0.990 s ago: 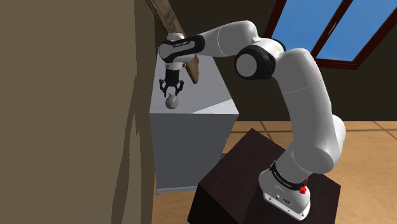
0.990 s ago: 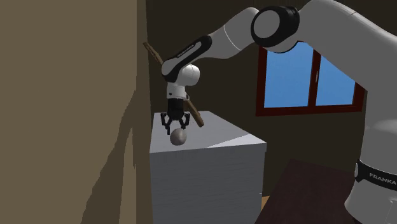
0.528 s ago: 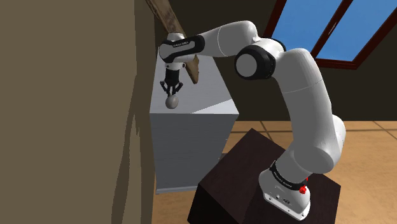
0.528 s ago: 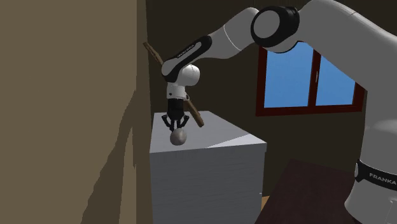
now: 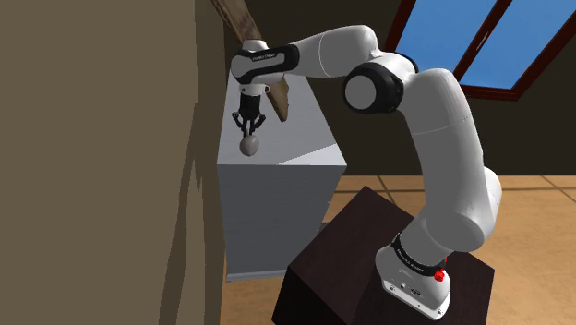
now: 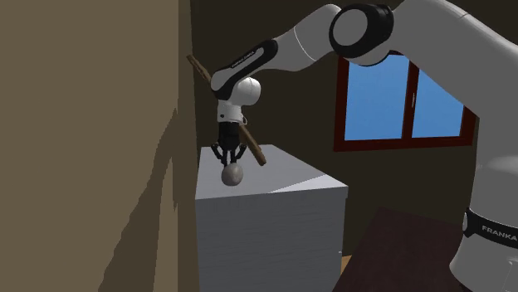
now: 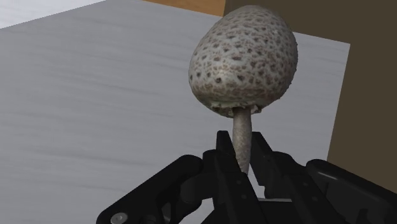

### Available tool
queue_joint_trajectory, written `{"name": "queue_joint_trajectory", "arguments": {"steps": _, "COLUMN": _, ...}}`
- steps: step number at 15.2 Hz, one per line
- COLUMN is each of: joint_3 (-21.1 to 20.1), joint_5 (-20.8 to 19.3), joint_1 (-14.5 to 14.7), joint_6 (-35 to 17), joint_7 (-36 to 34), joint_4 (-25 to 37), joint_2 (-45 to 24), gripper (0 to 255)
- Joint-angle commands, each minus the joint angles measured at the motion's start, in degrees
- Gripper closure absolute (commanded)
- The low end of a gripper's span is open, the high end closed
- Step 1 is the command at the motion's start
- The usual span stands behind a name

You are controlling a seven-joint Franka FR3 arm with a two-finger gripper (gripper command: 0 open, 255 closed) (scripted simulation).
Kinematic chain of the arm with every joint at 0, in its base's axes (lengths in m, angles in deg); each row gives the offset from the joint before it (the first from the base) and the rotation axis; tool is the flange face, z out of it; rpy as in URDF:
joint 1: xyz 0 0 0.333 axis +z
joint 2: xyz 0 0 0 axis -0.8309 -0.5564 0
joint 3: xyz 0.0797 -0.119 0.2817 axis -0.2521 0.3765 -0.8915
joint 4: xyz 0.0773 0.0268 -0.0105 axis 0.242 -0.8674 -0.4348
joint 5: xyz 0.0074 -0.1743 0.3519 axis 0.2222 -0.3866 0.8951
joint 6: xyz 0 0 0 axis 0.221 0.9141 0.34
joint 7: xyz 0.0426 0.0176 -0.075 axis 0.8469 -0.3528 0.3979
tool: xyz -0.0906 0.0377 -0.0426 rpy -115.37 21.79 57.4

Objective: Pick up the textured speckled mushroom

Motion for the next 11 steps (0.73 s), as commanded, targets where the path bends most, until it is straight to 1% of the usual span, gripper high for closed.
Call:
{"name": "queue_joint_trajectory", "arguments": {"steps": 1, "joint_3": 0.03, "joint_5": -0.08, "joint_1": -0.03, "joint_6": 1.29, "joint_7": -0.23, "joint_4": 0.60, "joint_2": 0.69, "gripper": 255}}
{"name": "queue_joint_trajectory", "arguments": {"steps": 9, "joint_3": 0.10, "joint_5": -0.33, "joint_1": -0.11, "joint_6": 5.96, "joint_7": -1.09, "joint_4": 3.25, "joint_2": 2.79, "gripper": 255}}
{"name": "queue_joint_trajectory", "arguments": {"steps": 11, "joint_3": 0.10, "joint_5": -0.33, "joint_1": -0.12, "joint_6": 6.07, "joint_7": -1.11, "joint_4": 3.35, "joint_2": 2.80, "gripper": 255}}
